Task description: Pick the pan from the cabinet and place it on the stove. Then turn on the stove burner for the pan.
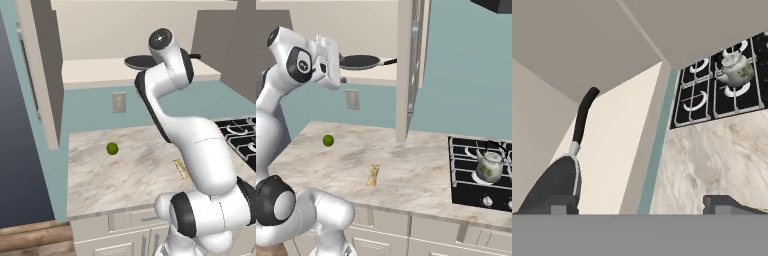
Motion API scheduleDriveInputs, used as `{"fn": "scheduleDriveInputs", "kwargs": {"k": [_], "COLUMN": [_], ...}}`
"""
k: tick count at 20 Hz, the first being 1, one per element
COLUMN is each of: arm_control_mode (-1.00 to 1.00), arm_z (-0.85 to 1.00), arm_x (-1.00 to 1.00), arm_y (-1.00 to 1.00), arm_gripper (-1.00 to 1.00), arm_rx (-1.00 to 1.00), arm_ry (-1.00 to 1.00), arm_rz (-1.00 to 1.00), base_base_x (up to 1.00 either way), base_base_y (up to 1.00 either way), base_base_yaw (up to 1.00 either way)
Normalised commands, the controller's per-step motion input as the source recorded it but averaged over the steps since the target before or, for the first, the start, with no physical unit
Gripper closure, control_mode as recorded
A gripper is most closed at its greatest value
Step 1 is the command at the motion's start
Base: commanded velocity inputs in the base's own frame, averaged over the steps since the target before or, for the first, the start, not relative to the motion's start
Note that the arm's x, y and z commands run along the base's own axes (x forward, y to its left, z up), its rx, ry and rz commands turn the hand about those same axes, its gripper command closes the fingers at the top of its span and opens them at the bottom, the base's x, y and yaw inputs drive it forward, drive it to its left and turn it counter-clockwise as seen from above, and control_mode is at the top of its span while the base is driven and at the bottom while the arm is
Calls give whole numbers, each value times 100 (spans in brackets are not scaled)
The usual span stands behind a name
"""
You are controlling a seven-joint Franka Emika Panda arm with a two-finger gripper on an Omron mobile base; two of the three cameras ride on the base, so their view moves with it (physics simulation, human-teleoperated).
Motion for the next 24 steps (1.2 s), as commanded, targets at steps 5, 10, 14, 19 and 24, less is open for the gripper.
{"fn": "scheduleDriveInputs", "kwargs": {"k": [5, 10, 14, 19, 24], "arm_control_mode": [-100, -100, -100, -100, -100], "arm_z": [-8, 0, 0, 0, 0], "arm_x": [39, 27, 34, 37, 38], "arm_y": [-46, -33, -32, -37, -33], "arm_gripper": [-100, -100, -100, -100, -100], "arm_rx": [-7, -6, -3, -1, -1], "arm_ry": [1, 0, 0, 2, 5], "arm_rz": [-13, -3, 0, 0, 0], "base_base_x": [0, 0, 0, 0, 0], "base_base_y": [0, 0, 0, 0, 0], "base_base_yaw": [0, 0, 0, 0, 0]}}
